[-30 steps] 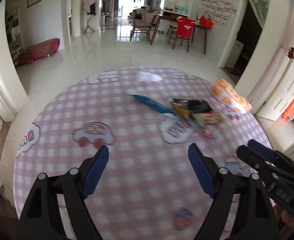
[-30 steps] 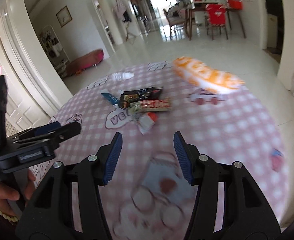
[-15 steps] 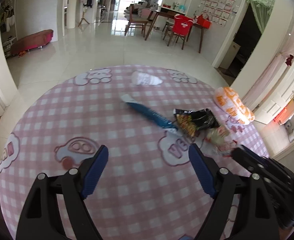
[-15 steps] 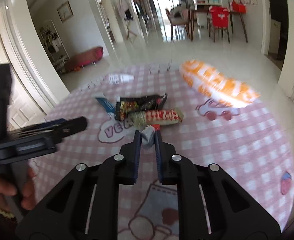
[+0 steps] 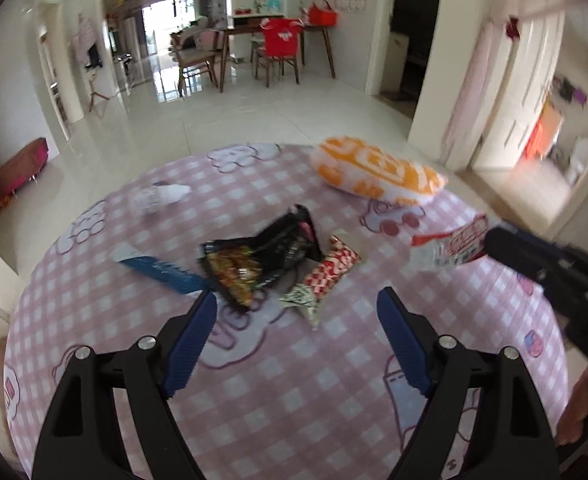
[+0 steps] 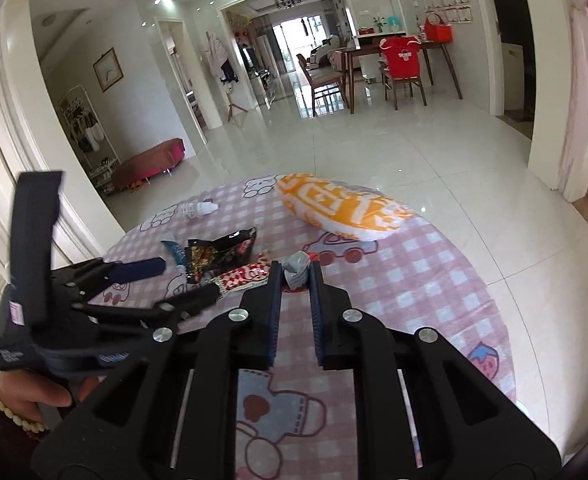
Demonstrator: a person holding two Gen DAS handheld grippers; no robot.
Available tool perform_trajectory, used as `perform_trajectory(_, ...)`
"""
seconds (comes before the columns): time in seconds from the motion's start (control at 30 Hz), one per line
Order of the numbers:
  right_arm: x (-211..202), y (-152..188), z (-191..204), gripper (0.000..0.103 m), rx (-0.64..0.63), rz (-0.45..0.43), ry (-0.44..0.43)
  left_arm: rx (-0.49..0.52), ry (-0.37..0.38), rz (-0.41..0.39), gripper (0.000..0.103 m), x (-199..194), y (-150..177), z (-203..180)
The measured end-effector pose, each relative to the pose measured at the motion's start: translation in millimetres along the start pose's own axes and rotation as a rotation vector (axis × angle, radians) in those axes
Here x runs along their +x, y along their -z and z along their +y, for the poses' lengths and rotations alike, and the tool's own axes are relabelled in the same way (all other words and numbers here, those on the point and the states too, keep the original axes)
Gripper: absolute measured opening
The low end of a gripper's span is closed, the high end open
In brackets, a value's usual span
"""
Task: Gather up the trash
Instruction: 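Grasp the small white item with the right tool while the left tool grasps the red-and-white wrapper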
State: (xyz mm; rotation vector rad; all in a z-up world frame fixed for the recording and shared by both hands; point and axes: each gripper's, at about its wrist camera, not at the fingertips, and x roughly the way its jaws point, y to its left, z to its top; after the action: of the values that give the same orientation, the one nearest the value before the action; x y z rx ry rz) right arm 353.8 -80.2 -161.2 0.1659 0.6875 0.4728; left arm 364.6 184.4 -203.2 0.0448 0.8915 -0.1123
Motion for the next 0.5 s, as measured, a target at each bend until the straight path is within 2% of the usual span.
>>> perform_trajectory(0.2, 4, 2, -15, 0.014, 0.022, 0.010, -0.027, 0.031, -0.023, 0.038, 0.080, 26, -6, -10)
perform_trajectory(0.37, 10, 5, -20, 0.014, 0.029, 0.017, -0.033, 0.061, -0.076, 0.035, 0.078, 38, -9, -17)
perform_trajectory(0.43, 10, 6, -21, 0.013, 0.031, 0.018, -0.034, 0.085, -0.093, 0.021, 0.056, 37, -7, -21)
perform_trajectory(0.5, 9, 7, -22, 0.013, 0.035, 0.019, -0.036, 0.096, -0.095, 0.016, 0.038, 34, -5, -22)
